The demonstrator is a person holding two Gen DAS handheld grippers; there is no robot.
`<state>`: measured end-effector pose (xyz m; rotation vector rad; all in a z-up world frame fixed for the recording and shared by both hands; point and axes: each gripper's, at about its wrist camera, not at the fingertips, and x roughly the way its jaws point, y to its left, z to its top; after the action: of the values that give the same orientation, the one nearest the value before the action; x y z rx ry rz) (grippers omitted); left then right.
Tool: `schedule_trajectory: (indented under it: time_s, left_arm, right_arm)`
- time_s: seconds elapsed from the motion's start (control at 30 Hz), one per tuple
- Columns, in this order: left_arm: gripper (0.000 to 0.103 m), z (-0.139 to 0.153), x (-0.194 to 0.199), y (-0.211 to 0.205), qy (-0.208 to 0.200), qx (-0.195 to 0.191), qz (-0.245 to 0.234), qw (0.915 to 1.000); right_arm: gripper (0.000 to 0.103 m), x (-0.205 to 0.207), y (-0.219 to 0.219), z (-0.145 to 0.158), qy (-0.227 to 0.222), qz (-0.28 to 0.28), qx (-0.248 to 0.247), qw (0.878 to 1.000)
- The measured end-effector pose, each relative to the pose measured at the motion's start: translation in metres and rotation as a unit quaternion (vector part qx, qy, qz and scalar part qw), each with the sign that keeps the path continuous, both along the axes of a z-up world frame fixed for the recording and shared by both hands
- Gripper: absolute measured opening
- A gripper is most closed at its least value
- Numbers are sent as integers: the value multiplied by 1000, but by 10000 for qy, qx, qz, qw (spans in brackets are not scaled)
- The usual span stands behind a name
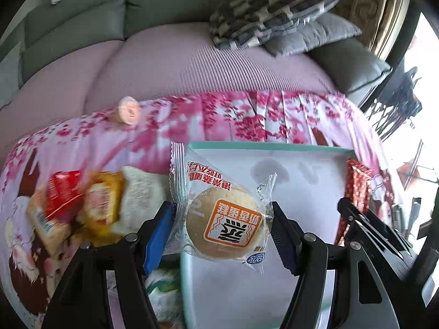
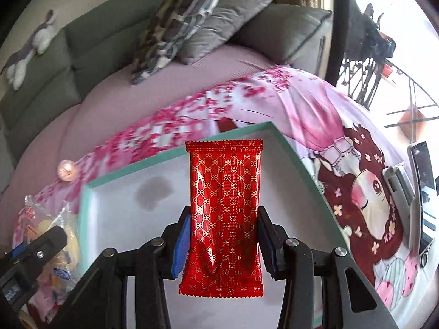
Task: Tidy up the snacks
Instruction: 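Carry the bun and red bar to the tray and release both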
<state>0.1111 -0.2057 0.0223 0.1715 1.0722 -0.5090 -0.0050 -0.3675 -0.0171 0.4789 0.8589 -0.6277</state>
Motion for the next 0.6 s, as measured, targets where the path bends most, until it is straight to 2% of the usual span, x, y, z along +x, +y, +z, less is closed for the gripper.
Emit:
schedule_trajectory:
  time_s: [0.13,0.3,0.33,0.4,0.6]
  left_arm:
    - [70,-22,15,-18,218,32,76,9997]
    - [70,-35,24,-32,232,43,162,9996]
    - [72,-39,27,-37,222,48,192,9996]
    - [82,-41,27,-38,206,56,275,9994]
    - [86,-38,20,-35,175,140,343,9992]
  right_arm:
    - [47,-1,-15,-13,-8,-83,3,10000]
    - [47,1,-23,-22,-27,-60,-4,10000]
    - [48,1,-24,-22,-64,-97,-19,9999]
    - [49,0,-27,-23,-72,-156,2,9999]
    - [56,-2,-23,-16,-98,-16,-17,9999]
